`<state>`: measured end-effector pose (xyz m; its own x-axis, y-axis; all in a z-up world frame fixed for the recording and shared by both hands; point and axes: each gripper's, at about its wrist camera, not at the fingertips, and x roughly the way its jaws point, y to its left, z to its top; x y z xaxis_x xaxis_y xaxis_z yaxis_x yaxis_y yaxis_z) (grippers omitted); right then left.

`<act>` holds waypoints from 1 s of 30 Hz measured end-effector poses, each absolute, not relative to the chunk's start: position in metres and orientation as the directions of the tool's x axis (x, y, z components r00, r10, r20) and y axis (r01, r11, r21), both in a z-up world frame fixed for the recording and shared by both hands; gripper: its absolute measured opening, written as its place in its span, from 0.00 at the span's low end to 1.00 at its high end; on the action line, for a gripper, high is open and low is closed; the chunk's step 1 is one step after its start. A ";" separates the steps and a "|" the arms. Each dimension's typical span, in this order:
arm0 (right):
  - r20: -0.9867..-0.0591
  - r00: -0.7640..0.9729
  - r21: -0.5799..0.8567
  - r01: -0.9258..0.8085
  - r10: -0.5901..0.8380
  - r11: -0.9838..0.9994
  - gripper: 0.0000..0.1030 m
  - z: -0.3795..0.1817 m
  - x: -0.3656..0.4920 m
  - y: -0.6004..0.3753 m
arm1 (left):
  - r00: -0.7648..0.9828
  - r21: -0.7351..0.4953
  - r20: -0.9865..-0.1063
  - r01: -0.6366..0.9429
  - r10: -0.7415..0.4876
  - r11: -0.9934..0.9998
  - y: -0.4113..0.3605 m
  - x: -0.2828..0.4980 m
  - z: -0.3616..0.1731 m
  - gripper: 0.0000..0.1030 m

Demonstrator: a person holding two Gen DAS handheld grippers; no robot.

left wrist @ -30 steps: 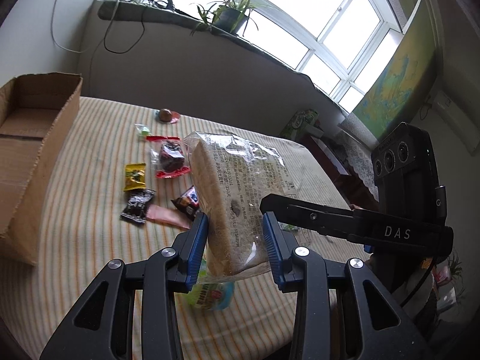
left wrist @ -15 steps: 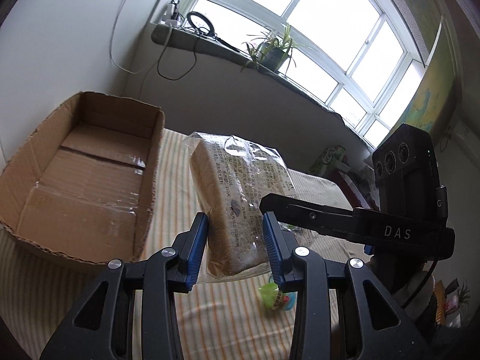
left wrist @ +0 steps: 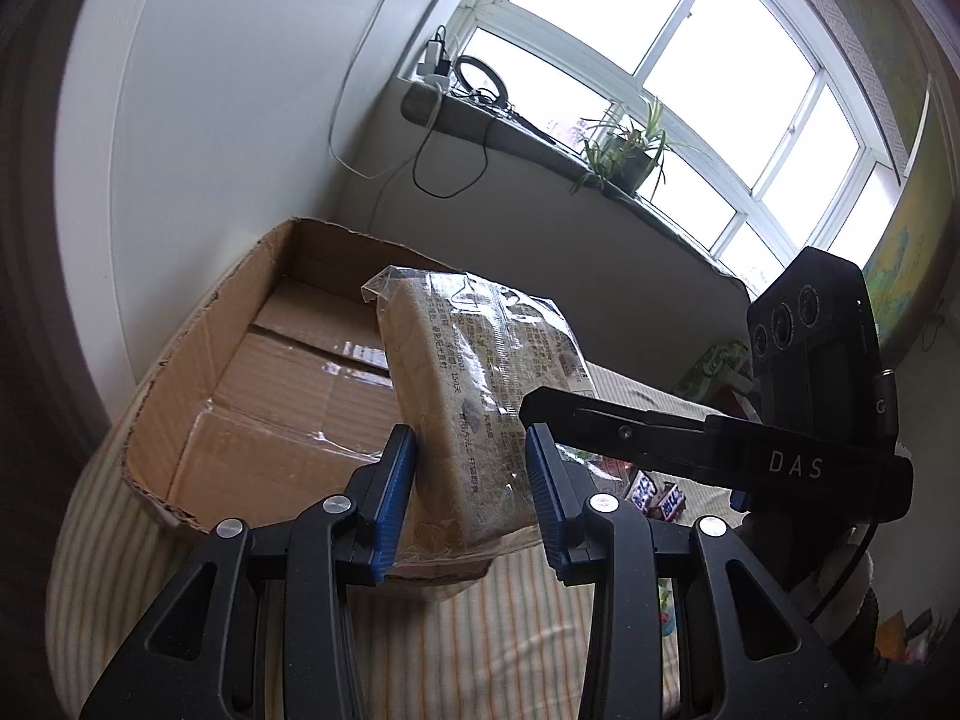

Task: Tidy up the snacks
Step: 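Carry the bread loaf with the left tool into the cardboard box, then open the left tool to release the bread and withdraw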

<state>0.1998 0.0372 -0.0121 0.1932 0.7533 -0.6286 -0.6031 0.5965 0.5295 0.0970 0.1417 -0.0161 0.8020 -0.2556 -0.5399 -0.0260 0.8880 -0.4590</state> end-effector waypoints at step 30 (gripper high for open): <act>-0.673 0.271 0.391 -0.659 0.688 0.643 0.65 -0.009 0.198 0.048 | 0.801 -0.428 -0.579 -0.140 -0.152 0.893 0.162 0.090 -0.025 0.34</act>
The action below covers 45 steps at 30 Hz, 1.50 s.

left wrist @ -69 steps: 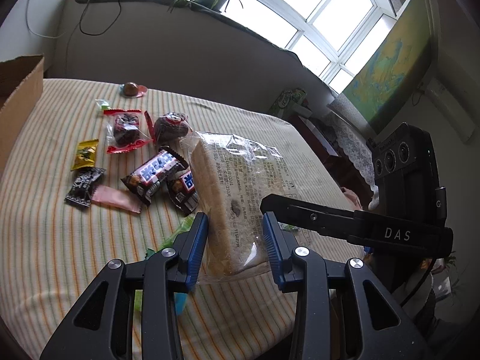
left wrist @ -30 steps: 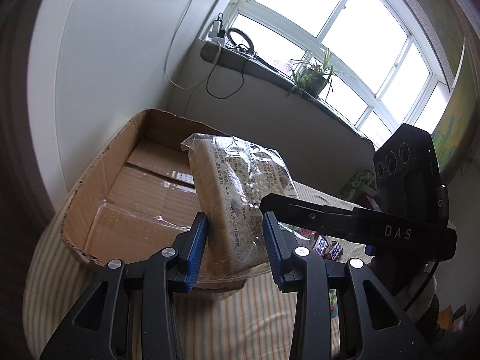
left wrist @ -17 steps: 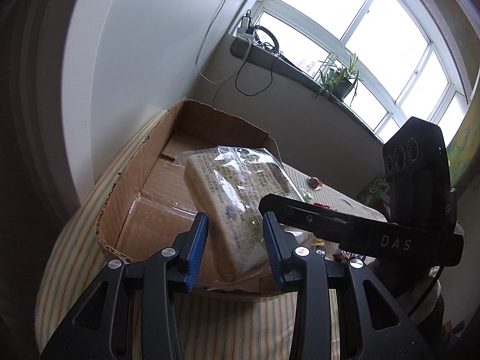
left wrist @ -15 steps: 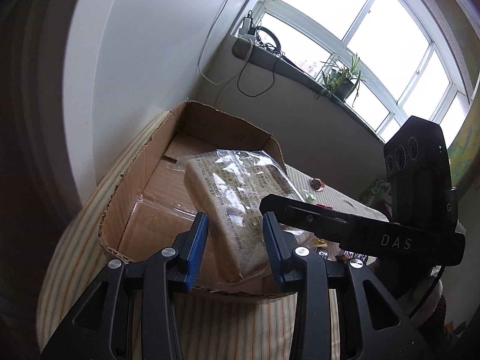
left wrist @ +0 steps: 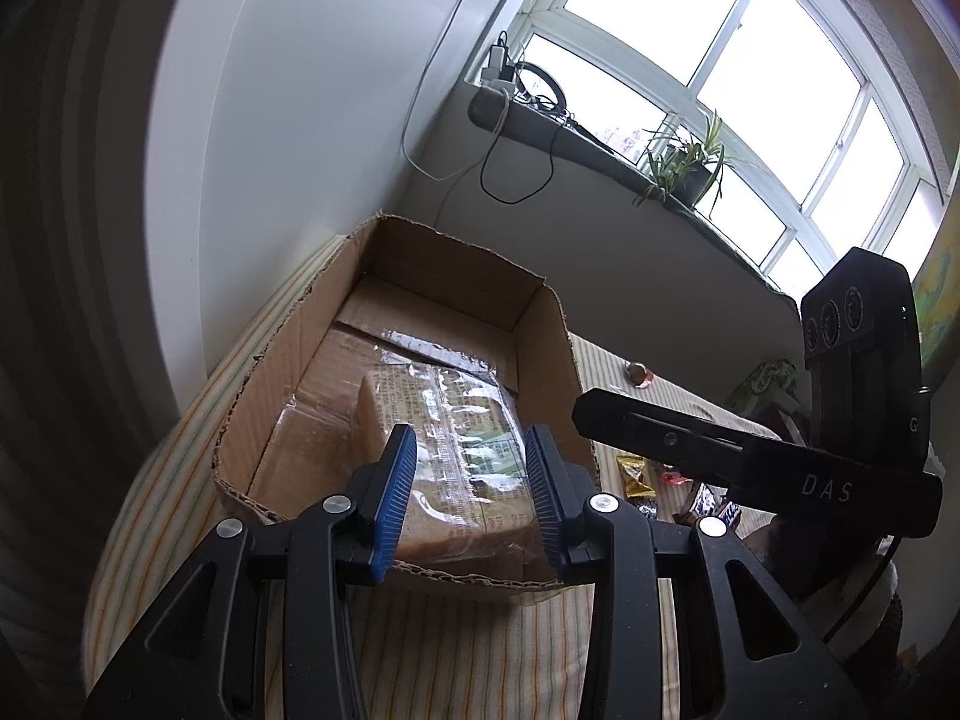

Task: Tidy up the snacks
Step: 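Open the left tool to release the bread and withdraw, then grasp the green-wrapped yellow ball snack with the left tool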

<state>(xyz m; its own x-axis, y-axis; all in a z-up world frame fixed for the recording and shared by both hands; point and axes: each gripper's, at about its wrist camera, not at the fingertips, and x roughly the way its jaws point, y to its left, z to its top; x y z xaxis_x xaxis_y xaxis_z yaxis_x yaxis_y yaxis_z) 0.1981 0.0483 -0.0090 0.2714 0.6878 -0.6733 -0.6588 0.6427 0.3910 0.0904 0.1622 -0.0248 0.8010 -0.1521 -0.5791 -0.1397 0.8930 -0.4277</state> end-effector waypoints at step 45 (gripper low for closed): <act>-0.793 0.447 0.125 -0.546 0.414 0.828 0.78 -0.078 0.152 -0.158 | 0.639 -0.353 -0.651 0.221 -0.409 0.909 -0.035 0.062 -0.057 0.53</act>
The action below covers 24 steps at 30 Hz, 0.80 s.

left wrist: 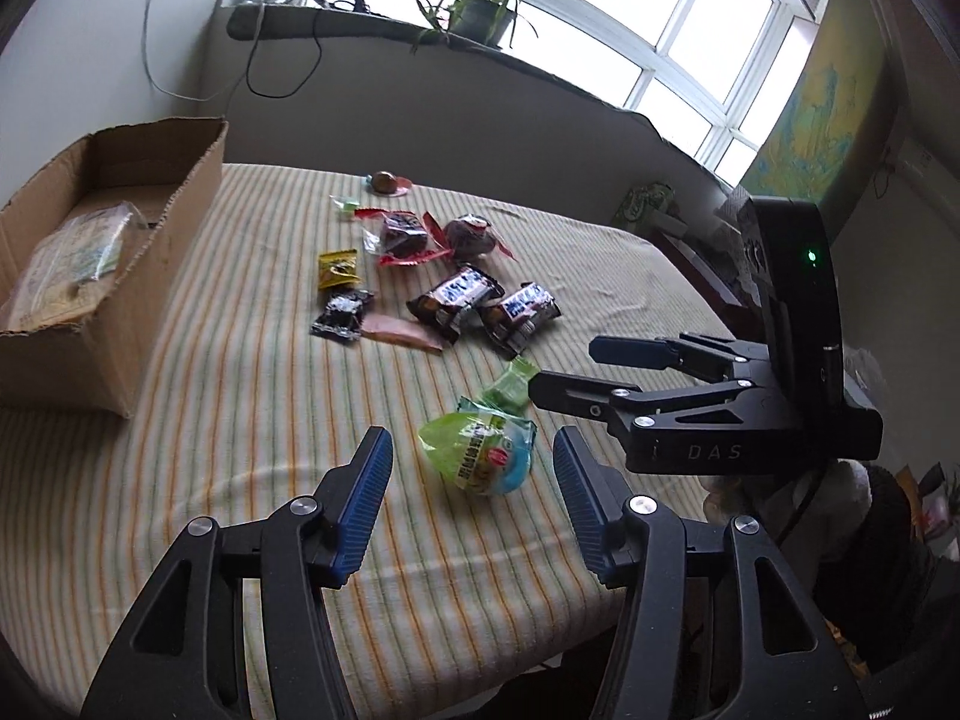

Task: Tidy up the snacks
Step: 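Grasp the green-wrapped yellow ball snack with the left tool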

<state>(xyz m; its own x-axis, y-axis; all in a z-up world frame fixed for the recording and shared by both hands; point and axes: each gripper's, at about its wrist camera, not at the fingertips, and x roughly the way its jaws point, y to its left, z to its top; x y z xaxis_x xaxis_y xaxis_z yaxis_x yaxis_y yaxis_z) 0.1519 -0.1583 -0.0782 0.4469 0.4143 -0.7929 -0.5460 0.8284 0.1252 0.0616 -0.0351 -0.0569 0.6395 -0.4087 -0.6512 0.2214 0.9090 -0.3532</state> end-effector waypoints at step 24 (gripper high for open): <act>-0.832 0.416 0.011 -0.649 0.367 0.761 0.50 -0.091 0.157 -0.133 | 0.627 -0.222 -0.708 0.239 -0.324 0.945 -0.059 0.081 -0.086 0.51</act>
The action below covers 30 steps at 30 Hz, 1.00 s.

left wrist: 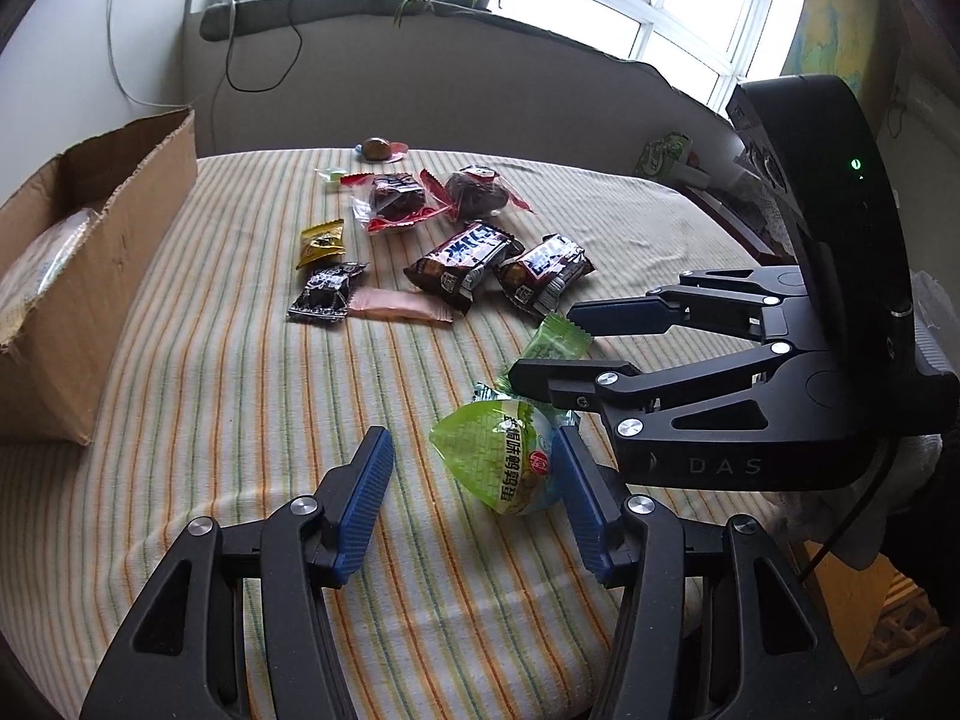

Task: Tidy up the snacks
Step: 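Grasp the green-wrapped yellow ball snack with the left tool, then carry the green-wrapped snack with the left tool into the box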

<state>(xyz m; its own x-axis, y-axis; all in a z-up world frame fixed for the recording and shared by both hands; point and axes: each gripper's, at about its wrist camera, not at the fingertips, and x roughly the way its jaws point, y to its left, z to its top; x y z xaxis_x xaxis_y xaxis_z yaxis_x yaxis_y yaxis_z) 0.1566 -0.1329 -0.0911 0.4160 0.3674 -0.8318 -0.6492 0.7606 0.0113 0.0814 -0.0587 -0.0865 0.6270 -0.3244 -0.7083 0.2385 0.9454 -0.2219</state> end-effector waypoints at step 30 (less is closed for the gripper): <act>-0.769 0.424 0.135 -0.624 0.479 0.770 0.06 -0.068 0.150 -0.145 | 0.677 -0.255 -0.655 0.219 -0.335 0.942 -0.044 0.067 -0.084 0.21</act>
<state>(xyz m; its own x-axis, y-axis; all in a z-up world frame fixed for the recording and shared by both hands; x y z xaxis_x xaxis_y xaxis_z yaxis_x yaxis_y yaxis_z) 0.1498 -0.1447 -0.0679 0.4242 0.4786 -0.7687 -0.6242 0.7696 0.1347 0.0667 -0.0442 -0.0836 0.6775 -0.3351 -0.6548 0.2189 0.9417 -0.2554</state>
